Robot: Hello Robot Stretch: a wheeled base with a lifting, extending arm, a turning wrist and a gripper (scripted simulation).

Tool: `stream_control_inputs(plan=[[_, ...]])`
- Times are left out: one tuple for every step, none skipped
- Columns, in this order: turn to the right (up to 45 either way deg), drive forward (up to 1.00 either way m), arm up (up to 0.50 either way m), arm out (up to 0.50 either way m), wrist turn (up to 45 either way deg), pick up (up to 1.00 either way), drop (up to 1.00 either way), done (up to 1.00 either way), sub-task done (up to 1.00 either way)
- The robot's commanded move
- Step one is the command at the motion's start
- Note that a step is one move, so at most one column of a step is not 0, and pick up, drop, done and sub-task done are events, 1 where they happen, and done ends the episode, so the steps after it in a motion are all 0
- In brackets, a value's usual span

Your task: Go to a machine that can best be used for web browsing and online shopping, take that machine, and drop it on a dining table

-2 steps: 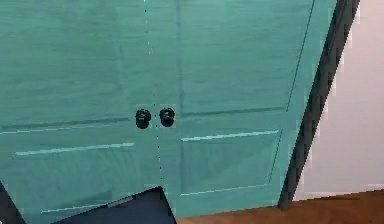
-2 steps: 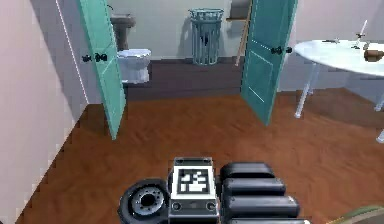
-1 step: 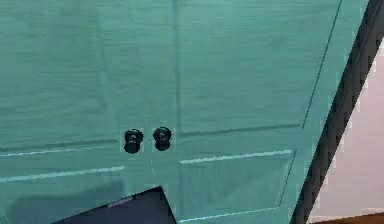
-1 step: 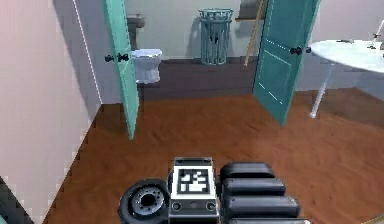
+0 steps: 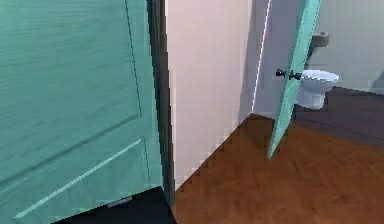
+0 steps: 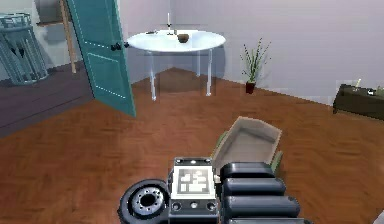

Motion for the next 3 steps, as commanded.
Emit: stream_control_inputs(plan=[[18.0,0.00,0.00,0.00,0.0,0.00,0.00,0.00,0.00],[0.0,0.90,0.00,0.00,0.0,0.00,0.00,0.00,0.00],[45.0,0.00,0.00,0.00,0.0,0.00,0.00,0.00,0.00]])
